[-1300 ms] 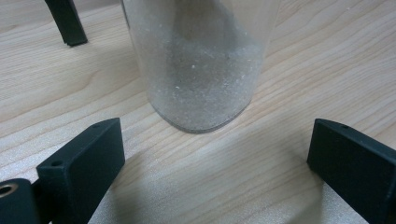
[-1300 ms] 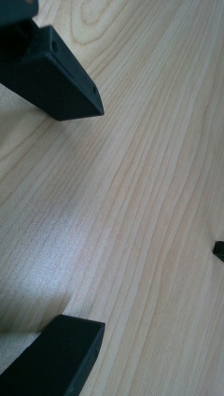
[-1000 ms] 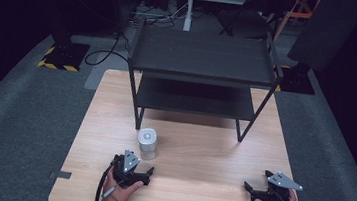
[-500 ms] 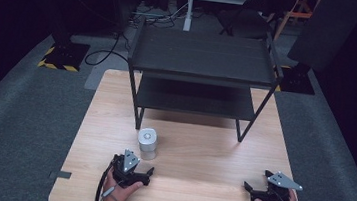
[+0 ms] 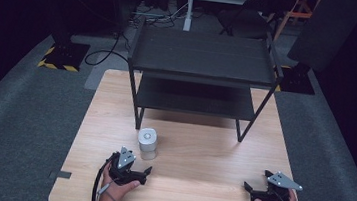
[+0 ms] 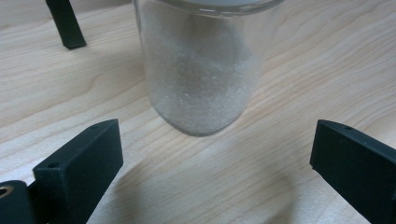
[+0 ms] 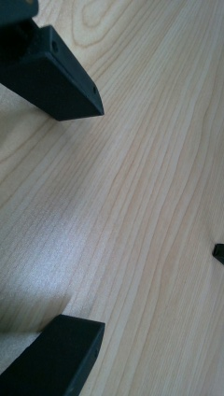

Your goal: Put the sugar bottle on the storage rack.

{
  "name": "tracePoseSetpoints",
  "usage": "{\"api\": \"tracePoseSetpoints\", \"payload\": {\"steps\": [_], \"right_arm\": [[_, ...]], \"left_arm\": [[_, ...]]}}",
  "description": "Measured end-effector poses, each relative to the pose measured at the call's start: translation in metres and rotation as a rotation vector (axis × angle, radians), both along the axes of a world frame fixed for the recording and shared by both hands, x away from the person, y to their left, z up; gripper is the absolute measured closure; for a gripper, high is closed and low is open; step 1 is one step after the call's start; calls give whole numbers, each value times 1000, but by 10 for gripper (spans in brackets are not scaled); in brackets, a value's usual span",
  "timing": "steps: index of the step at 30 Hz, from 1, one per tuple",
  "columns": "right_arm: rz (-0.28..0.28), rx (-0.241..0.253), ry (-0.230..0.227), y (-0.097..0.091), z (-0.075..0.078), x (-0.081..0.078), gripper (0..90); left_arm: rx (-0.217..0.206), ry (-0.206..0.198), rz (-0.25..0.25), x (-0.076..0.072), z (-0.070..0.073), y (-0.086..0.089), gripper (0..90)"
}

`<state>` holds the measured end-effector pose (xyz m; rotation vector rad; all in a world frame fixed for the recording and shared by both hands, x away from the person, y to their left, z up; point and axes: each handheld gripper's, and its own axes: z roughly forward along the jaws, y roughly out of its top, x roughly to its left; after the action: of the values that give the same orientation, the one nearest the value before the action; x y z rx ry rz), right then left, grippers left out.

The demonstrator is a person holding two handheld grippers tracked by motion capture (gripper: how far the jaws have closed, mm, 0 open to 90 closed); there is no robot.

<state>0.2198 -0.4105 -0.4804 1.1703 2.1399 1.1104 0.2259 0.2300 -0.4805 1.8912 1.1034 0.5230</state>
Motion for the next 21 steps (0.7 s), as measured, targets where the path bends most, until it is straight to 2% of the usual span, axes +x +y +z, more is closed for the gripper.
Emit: {"api": "tracePoseSetpoints", "payload": {"steps": [2, 5, 7, 9, 10, 13, 15, 21], "right_arm": [[0, 0, 0, 0, 0, 0, 0], [0, 0, 0, 0, 0, 0, 0], [1, -1, -1, 0, 0, 0, 0], [1, -1, -1, 0, 0, 0, 0], [1, -1, -1, 0, 0, 0, 0], [1, -1, -1, 0, 0, 0, 0], [2, -1, 0, 0, 0, 0, 0], [3, -1, 0, 0, 0, 0, 0]], "left_arm": [[-2, 5, -3, 2, 1, 0, 26], [14, -31, -7, 2, 4, -1, 30], [-12, -37, -8, 6, 6, 1, 32], [1, -53, -16, 10, 9, 0, 33], [2, -48, -20, 14, 11, 0, 34], [-24, -46, -10, 19, 10, 2, 41], [-21, -47, -10, 24, 12, 1, 49], [-49, -72, -31, 34, 18, 2, 61]]}}
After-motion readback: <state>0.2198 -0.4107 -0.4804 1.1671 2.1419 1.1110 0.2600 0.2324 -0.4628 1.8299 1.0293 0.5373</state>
